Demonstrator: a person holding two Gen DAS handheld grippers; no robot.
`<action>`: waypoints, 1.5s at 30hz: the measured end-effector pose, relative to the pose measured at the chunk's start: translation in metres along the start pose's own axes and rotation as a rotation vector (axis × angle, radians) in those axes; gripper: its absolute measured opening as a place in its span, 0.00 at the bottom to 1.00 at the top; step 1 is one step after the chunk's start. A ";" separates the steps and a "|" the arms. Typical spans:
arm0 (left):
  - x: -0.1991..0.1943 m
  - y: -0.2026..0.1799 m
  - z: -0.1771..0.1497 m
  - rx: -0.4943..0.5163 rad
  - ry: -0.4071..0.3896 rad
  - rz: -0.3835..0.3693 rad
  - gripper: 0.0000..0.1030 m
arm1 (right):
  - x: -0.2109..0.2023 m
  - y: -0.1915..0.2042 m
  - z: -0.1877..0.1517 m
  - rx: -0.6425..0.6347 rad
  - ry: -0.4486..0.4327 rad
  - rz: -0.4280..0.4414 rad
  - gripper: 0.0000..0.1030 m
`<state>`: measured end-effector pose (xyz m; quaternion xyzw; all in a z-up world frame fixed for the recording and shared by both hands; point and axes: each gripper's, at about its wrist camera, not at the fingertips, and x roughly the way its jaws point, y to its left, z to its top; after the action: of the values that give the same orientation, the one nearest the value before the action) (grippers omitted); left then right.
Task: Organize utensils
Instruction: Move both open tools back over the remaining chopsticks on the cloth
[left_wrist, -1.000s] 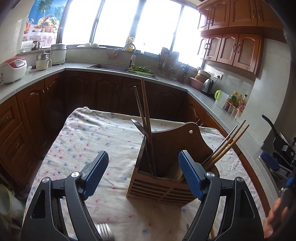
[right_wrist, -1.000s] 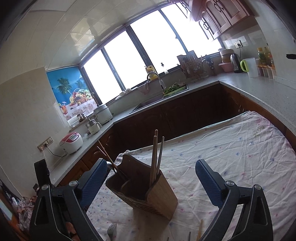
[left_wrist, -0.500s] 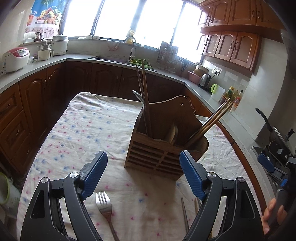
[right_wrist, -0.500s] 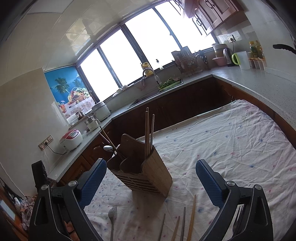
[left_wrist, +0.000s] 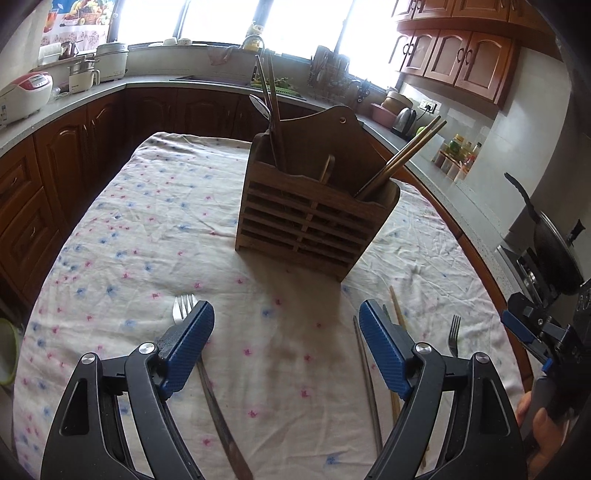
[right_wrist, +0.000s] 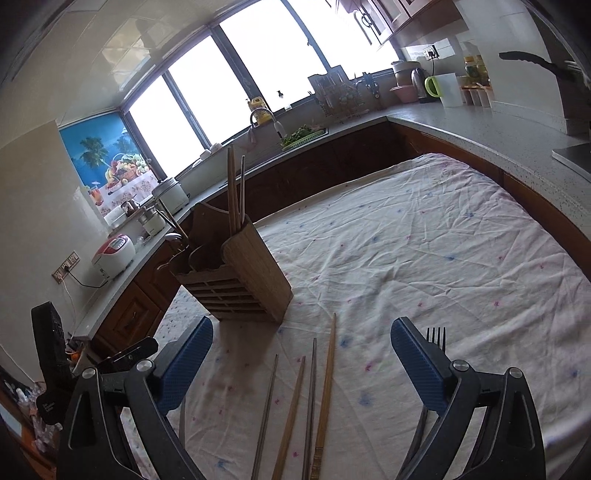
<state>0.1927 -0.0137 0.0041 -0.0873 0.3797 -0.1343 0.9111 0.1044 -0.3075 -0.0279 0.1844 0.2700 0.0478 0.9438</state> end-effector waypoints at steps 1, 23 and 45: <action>0.001 -0.002 -0.003 0.000 0.009 0.002 0.80 | -0.001 -0.002 -0.003 -0.002 0.002 -0.004 0.95; 0.033 -0.044 -0.023 0.065 0.122 -0.049 0.68 | 0.021 -0.016 -0.018 -0.034 0.102 -0.024 0.57; 0.083 -0.053 -0.042 0.232 0.307 -0.095 0.08 | 0.075 -0.018 -0.018 -0.070 0.225 -0.027 0.41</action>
<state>0.2094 -0.0919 -0.0667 0.0222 0.4916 -0.2316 0.8391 0.1582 -0.3037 -0.0857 0.1414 0.3749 0.0648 0.9139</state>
